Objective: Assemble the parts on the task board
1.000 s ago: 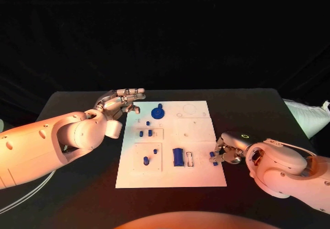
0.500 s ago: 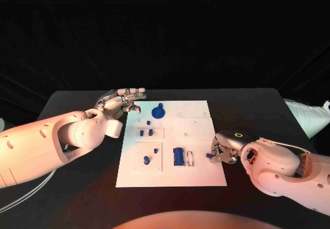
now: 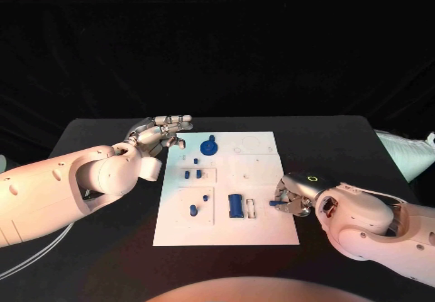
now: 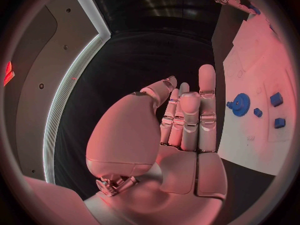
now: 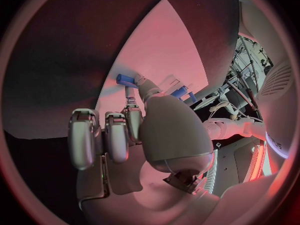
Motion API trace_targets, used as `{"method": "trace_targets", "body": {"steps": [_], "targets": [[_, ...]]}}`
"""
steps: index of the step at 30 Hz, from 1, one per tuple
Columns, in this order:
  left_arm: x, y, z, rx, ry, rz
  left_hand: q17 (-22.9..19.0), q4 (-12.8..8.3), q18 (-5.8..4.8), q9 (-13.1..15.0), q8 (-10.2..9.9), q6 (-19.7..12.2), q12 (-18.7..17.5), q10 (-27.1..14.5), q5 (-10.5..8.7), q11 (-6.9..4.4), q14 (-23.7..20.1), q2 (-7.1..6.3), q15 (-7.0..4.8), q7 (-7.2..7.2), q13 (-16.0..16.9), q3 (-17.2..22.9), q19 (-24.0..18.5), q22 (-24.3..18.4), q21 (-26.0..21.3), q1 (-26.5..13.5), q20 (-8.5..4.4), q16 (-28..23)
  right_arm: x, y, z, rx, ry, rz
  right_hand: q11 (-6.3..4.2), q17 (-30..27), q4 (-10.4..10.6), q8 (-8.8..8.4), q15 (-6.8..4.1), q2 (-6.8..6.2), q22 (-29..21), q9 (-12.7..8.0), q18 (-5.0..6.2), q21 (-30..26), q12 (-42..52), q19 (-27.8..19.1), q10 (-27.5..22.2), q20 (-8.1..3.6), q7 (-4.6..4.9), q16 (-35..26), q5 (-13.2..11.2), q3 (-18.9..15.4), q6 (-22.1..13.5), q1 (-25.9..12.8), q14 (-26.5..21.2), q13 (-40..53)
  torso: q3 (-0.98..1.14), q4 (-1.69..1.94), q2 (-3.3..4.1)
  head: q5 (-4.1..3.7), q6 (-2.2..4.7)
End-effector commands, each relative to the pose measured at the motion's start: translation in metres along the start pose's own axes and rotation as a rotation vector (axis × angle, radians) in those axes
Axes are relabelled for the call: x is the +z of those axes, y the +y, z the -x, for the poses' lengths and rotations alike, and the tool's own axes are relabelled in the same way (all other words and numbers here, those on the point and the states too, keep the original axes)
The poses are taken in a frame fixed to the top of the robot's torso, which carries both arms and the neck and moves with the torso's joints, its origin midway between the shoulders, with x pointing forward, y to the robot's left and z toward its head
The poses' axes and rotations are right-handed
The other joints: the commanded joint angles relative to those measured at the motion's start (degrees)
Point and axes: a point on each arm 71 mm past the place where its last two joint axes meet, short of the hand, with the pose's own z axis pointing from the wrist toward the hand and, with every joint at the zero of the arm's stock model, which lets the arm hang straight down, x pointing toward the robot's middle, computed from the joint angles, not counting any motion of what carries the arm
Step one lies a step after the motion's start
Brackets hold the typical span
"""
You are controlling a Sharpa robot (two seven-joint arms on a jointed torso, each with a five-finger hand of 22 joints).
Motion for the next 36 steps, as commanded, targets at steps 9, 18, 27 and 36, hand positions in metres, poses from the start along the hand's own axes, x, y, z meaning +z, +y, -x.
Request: {"method": "trace_targets", "body": {"steps": [9,18,27,36], "targets": [[0.0,0.0,-0.003,0.0,0.024,-0.007,-0.1,-0.4,1.07,0.0,0.3,-0.4,0.2,-0.4,-0.07,-0.08,-0.2,0.29,0.17,-0.14,-0.1,-0.1,0.0,0.1,-0.1,-0.4,0.27,0.3,-0.004,0.002,0.001,0.248,-0.001,-0.053,-0.76,12.4,3.3,0.32,0.02,-4.78,8.1,1.1,-0.63,0.5,0.1,3.0,2.8,0.12,-0.47,0.4,-0.6,14.2,1.2,-7.6,5.5,0.6,0.0,0.0,0.01,0.03,-0.05],[0.0,0.0,-0.003,0.0,0.025,-0.007,-0.1,-0.4,1.07,0.0,0.5,-0.5,0.5,-0.5,-0.06,-0.08,-0.2,0.36,0.18,-0.14,-0.1,-0.1,0.0,0.1,-0.1,-0.4,0.3,0.3,-0.003,0.012,0.002,0.363,-0.011,-0.059,-0.76,12.5,4.6,0.42,0.02,-6.13,8.2,1.5,-0.66,0.5,0.5,3.1,3.1,0.1,-0.52,0.5,-0.3,14.3,1.5,-10.1,5.6,0.9,-0.08,0.03,-0.02,0.1,-0.23],[-0.001,0.0,-0.004,-0.001,0.028,-0.006,-0.1,-0.4,1.07,0.0,0.5,-0.5,0.5,-0.5,-0.06,-0.08,-0.2,0.36,0.18,-0.14,-0.1,-0.1,0.0,0.1,-0.1,-0.4,0.3,0.3,0.003,0.02,-0.003,0.402,0.041,-0.062,-0.94,12.8,5.8,0.66,-0.12,-6.93,8.5,1.9,-0.73,0.8,2.2,3.2,3.6,-0.03,-0.75,0.7,3.2,12.5,2.2,-12.5,5.6,1.8,-0.06,0.07,-0.04,0.22,-0.33],[-0.001,0.0,-0.005,-0.001,0.03,-0.006,-0.1,-0.4,1.07,0.0,0.5,-0.5,0.5,-0.5,-0.06,-0.08,-0.2,0.36,0.18,-0.14,-0.1,-0.1,0.0,0.1,-0.1,-0.4,0.3,0.3,0.008,0.027,-0.008,0.403,0.102,-0.053,-1.32,12.9,6.5,1.17,-0.44,-6.59,8.8,2.6,-0.79,1.0,4.1,3.3,4.2,-0.3,-1.22,0.7,6.4,9.7,3.2,-13.8,5.6,2.8,-0.03,-0.02,-0.01,0.34,-0.36]]}}
